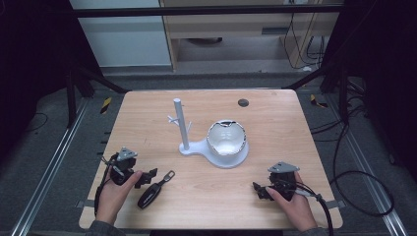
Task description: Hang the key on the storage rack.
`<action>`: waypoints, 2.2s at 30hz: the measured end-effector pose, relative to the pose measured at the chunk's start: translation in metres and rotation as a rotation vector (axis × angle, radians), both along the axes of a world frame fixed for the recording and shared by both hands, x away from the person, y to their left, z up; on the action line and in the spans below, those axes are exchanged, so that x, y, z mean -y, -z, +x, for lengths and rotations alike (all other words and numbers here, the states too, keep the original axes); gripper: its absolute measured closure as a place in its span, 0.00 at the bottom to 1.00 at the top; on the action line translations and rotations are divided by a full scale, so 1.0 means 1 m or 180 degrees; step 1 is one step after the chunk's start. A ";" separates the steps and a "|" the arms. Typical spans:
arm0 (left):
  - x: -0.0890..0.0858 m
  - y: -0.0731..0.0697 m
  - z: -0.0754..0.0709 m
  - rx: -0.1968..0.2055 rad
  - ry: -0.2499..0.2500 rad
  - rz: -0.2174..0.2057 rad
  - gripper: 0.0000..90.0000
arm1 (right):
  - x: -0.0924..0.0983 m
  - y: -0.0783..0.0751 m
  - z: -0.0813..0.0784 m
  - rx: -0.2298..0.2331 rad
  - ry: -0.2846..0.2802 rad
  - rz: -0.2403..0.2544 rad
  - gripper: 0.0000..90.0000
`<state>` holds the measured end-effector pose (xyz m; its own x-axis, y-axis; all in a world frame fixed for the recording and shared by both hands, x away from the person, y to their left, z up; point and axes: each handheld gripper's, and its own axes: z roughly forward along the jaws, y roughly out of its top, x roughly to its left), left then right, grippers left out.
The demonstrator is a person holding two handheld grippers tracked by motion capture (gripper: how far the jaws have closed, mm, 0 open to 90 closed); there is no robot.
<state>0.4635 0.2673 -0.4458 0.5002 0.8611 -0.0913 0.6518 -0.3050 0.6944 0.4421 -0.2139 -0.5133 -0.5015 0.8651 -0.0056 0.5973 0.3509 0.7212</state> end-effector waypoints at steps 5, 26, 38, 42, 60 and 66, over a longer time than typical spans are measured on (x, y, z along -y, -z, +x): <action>0.013 -0.020 0.006 -0.0289 0.0134 0.0304 0.05 | 0.000 0.000 0.000 0.0001 0.0002 -0.0006 0.01; 0.060 -0.016 0.015 -0.1095 0.0876 0.1317 0.31 | 0.000 0.000 0.001 -0.0002 -0.0003 0.0003 0.01; 0.074 -0.002 0.022 -0.1265 0.0844 0.1462 0.41 | 0.001 0.000 0.001 0.0002 -0.0031 0.0003 0.01; 0.078 0.000 0.023 -0.1275 0.0837 0.1535 0.41 | 0.001 0.000 0.001 0.0003 -0.0033 0.0001 0.01; 0.087 0.009 0.024 -0.1342 0.0901 0.1620 0.53 | 0.001 0.000 0.000 -0.0003 -0.0038 0.0005 0.01; 0.081 0.013 0.025 -0.1384 0.0885 0.1599 0.59 | 0.001 0.000 0.000 -0.0002 -0.0038 -0.0005 0.01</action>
<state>0.4881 0.1867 -0.4584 0.7154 0.6974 0.0416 0.6892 -0.7143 0.1219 0.4423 -0.2145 -0.5133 -0.5119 0.8590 -0.0067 0.5934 0.3592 0.7203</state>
